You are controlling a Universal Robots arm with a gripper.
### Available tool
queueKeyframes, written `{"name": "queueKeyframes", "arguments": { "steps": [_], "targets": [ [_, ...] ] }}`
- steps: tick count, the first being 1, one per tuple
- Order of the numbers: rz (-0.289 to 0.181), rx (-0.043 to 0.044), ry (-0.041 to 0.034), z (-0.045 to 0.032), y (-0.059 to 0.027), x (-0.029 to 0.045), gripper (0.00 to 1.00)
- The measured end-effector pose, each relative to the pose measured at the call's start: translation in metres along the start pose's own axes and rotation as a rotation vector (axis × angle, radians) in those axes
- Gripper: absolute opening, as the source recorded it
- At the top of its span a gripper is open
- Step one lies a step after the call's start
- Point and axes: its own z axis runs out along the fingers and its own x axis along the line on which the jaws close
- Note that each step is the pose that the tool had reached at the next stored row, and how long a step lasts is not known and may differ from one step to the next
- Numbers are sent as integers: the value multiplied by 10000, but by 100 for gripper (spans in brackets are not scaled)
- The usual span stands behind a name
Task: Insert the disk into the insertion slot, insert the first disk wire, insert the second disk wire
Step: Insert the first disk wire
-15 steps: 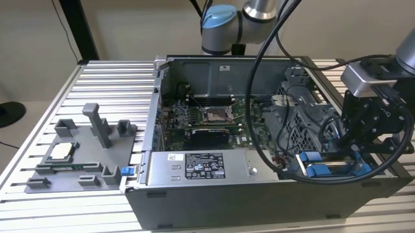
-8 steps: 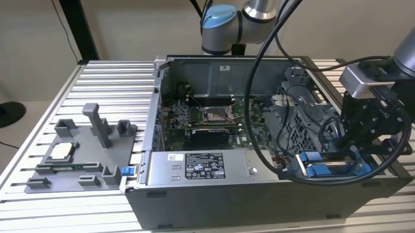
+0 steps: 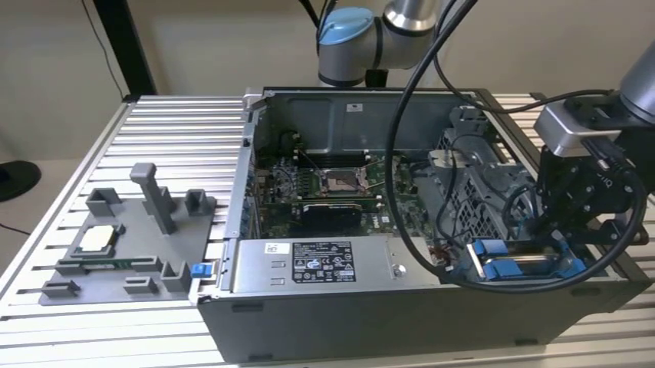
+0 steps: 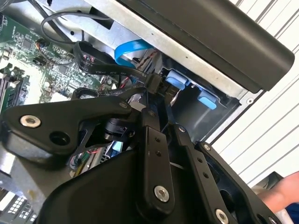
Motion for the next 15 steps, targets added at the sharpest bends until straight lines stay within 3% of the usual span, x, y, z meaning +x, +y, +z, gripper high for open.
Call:
{"name": "queueKeyframes", "arguments": {
  "steps": [15],
  "targets": [
    [0, 2, -11, -37, 1, -10, 0]
  ]
}}
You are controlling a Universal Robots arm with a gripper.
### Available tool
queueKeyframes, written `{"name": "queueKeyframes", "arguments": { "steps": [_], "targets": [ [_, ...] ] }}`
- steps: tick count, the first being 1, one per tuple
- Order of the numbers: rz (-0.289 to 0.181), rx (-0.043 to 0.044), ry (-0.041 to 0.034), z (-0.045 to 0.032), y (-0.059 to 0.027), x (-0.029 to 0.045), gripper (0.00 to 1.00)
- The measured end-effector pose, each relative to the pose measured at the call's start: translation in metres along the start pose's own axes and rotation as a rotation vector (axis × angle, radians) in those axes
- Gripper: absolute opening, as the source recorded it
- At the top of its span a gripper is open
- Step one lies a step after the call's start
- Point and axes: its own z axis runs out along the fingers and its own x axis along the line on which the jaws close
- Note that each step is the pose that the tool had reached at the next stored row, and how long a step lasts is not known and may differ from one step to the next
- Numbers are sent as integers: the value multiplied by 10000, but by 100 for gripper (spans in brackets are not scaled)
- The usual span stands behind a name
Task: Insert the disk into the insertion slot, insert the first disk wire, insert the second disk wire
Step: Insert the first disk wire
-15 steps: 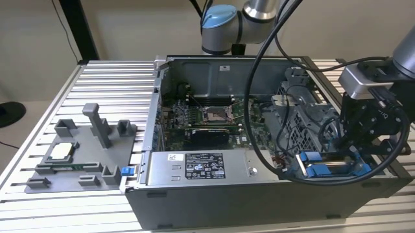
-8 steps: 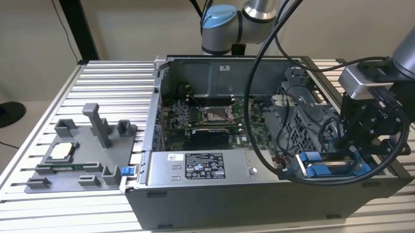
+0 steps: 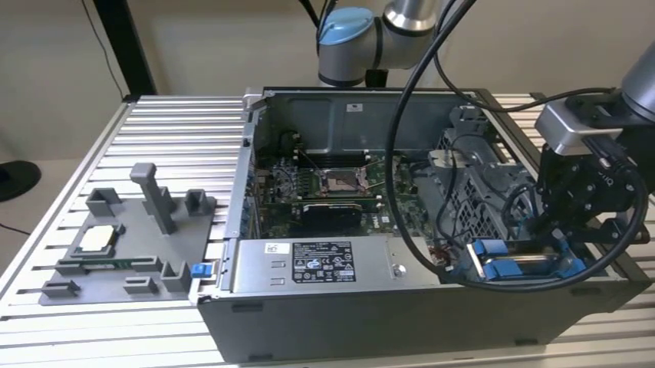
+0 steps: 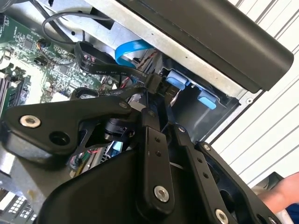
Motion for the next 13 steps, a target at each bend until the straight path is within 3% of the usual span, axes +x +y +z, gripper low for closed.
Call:
{"name": "queueKeyframes", "arguments": {
  "steps": [13],
  "targets": [
    [-3, 45, 1, 12, 0, -21, 0]
  ]
}}
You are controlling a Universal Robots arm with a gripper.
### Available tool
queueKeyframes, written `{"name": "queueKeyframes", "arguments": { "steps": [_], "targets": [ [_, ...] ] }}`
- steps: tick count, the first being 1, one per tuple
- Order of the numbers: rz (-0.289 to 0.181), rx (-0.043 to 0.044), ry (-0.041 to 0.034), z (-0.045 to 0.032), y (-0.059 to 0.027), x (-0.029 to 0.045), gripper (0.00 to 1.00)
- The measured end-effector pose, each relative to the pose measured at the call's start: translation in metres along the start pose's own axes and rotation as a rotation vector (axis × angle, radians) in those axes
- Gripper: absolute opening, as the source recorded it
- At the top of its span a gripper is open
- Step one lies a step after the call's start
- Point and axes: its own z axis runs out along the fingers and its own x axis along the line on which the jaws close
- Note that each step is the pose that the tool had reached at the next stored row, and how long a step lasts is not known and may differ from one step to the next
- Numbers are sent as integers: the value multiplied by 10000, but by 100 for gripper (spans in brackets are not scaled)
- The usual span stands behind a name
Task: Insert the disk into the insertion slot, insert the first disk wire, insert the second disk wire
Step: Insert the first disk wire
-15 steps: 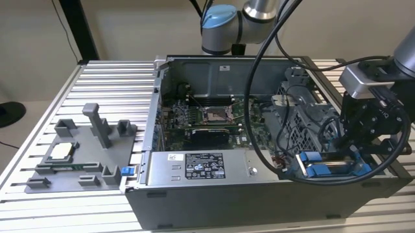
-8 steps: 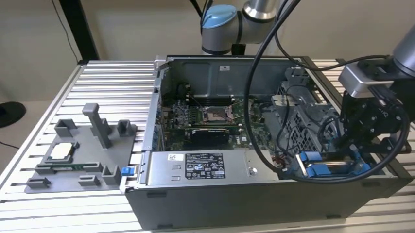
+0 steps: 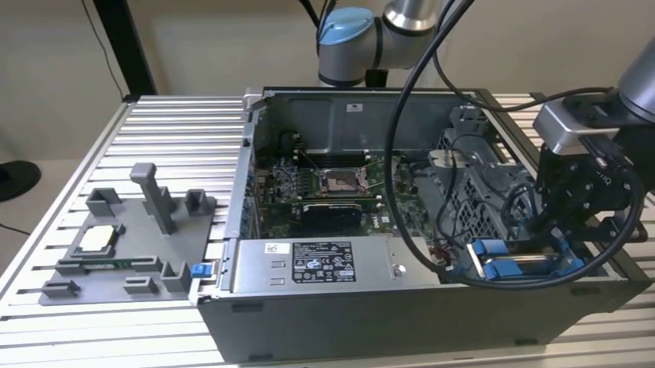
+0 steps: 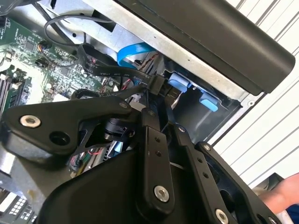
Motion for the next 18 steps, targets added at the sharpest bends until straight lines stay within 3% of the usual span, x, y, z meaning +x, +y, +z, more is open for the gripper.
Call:
{"name": "queueKeyframes", "arguments": {
  "steps": [18],
  "targets": [
    [0, 0, 6, 116, -2, 4, 0]
  ]
}}
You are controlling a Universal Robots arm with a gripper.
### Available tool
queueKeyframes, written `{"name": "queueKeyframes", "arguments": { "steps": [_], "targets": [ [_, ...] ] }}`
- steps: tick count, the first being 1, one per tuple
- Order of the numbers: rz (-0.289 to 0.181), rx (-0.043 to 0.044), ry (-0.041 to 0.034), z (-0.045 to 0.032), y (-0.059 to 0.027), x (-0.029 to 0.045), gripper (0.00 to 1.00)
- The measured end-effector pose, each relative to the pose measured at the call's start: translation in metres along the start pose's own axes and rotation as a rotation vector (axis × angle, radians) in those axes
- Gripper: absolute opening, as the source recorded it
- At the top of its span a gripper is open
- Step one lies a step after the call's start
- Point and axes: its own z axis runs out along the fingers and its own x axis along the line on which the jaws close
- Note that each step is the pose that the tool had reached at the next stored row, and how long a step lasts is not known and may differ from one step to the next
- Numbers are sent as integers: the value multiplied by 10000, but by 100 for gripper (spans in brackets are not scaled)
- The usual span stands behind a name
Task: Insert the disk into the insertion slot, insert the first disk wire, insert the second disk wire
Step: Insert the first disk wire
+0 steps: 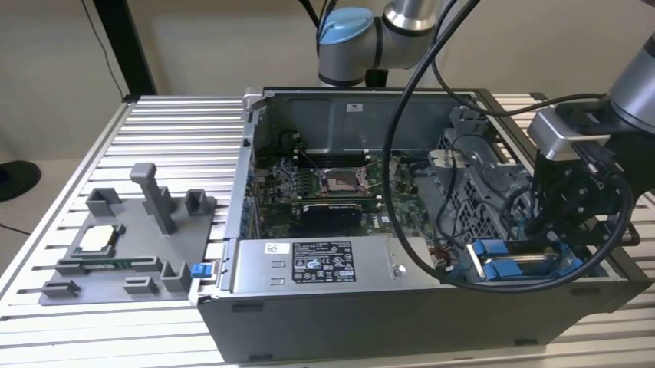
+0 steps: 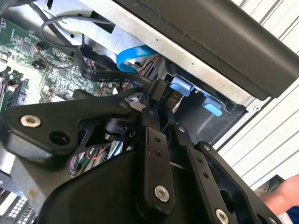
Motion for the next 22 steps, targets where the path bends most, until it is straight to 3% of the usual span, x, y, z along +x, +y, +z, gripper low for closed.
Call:
{"name": "queueKeyframes", "arguments": {
  "steps": [4, 5, 13, 22],
  "targets": [
    [0, 0, -6, 5, 0, 0, 0],
    [0, -3, -16, 8, 0, 0, 100],
    [0, 0, -8, -10, 0, 0, 100],
    [0, 0, -8, -165, 3, -11, 100]
  ]
}}
